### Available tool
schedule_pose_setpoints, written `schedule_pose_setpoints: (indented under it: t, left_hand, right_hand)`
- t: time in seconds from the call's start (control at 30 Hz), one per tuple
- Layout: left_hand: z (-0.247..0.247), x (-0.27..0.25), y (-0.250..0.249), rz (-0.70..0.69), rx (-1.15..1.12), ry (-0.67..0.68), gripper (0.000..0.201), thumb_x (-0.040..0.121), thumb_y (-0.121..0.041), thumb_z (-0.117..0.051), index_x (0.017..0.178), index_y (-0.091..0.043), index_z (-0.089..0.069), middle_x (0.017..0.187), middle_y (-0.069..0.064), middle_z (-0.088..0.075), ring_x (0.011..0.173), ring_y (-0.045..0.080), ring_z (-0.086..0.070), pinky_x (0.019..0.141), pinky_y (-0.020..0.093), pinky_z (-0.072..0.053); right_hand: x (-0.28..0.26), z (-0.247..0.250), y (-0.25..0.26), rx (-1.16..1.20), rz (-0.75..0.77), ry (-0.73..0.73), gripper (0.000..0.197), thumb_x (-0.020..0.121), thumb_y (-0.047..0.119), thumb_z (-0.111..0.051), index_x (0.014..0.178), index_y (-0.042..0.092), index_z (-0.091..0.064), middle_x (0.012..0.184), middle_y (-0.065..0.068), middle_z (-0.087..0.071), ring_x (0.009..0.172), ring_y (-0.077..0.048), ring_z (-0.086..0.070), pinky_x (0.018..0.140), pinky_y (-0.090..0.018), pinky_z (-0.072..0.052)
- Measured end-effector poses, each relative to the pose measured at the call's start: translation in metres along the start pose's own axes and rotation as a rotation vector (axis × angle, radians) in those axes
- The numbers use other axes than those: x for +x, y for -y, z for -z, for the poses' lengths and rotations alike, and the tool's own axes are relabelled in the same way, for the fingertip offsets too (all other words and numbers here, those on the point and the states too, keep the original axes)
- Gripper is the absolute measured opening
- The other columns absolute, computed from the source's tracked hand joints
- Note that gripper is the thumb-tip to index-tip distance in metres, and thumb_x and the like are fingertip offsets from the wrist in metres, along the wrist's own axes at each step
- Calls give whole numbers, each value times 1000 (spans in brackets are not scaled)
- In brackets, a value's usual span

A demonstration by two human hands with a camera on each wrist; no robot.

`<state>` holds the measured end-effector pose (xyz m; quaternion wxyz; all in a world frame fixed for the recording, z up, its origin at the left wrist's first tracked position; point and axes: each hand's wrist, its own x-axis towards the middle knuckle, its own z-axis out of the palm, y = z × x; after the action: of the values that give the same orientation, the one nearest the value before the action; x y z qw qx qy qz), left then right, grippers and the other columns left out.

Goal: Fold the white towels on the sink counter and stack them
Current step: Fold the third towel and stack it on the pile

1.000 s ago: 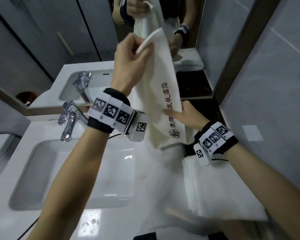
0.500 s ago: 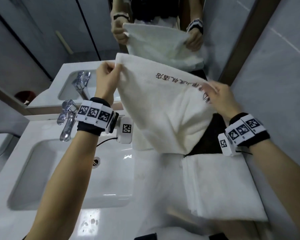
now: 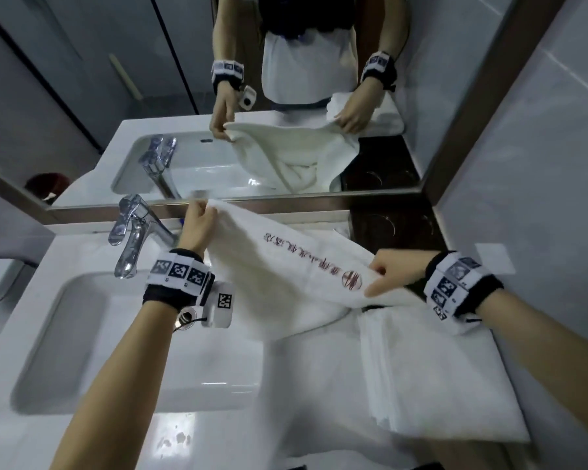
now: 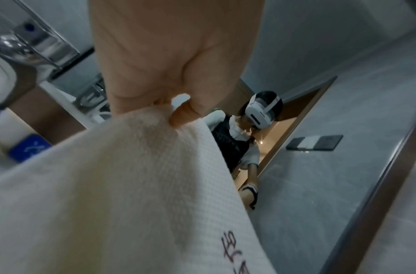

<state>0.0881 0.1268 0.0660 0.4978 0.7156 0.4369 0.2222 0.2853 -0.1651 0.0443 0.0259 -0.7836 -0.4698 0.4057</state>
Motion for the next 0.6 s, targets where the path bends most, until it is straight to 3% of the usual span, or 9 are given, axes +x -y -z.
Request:
schedule_pose_setpoints:
  t: [0.1, 0.2, 0.3, 0.4, 0.47, 0.5, 0.53, 0.6]
  left_hand:
    - [5, -10, 20, -28, 153, 126, 25, 93, -7, -41, 109, 1, -58, 93, 8, -56, 90, 20, -50, 78, 33, -42]
    - [6, -28, 24, -58, 131, 226, 21, 96, -7, -40, 85, -12, -58, 78, 0, -54, 77, 14, -49, 64, 23, -39]
    - [9, -43, 18, -100, 94, 257, 20, 99, -9, -36, 100, -5, -56, 93, 7, -53, 87, 15, -47, 70, 22, -38]
    - [17, -52, 8, -139, 75, 280, 20, 100, -12, -36, 100, -2, -53, 92, 6, -51, 86, 13, -46, 74, 25, -37]
    - [23, -55, 1, -175, 52, 284, 18, 100, -13, -36, 90, -11, -50, 85, -1, -49, 78, 4, -46, 72, 20, -37]
    - [25, -56, -2, -195, 42, 274, 19, 100, -12, -36, 86, -16, -47, 83, -3, -46, 73, 0, -44, 69, 16, -36]
    - [27, -56, -4, -210, 35, 259, 20, 100, -11, -36, 83, -18, -44, 81, -2, -44, 70, -1, -41, 66, 13, -35]
    - [32, -54, -6, -220, 35, 241, 16, 100, -11, -34, 85, -12, -43, 81, 4, -39, 65, -1, -36, 60, 10, -33]
  right_hand:
    - [18, -14, 16, -78, -7, 104, 28, 77, 39, -68, 75, 12, -65, 68, 5, -56, 62, -11, -50, 56, -22, -37]
    - [37, -7, 38, -114, -19, -151, 28, 76, 39, -71, 94, 20, -67, 96, 4, -62, 90, -15, -58, 75, -26, -45]
    - [60, 2, 70, -57, 155, -289, 47, 70, 46, -75, 108, 26, -56, 128, 2, -45, 123, -20, -40, 101, -41, -37]
    - [75, 5, 108, 43, 427, -324, 53, 66, 50, -77, 109, 33, -52, 154, 6, -20, 144, -14, -7, 114, -38, -12]
    - [81, 6, 128, 49, 539, -356, 45, 68, 48, -76, 103, 29, -56, 155, 5, -25, 146, -12, -7, 116, -36, -6]
    - [84, 5, 136, 40, 562, -356, 42, 71, 47, -75, 101, 23, -60, 149, 2, -37, 143, -14, -19, 118, -38, -11]
    - [86, 3, 141, 45, 563, -348, 41, 73, 47, -73, 99, 17, -63, 136, -2, -52, 133, -18, -37, 116, -41, -22]
    - [87, -2, 148, 183, 508, -322, 38, 78, 47, -69, 92, 12, -65, 102, -4, -66, 98, -20, -58, 92, -45, -46]
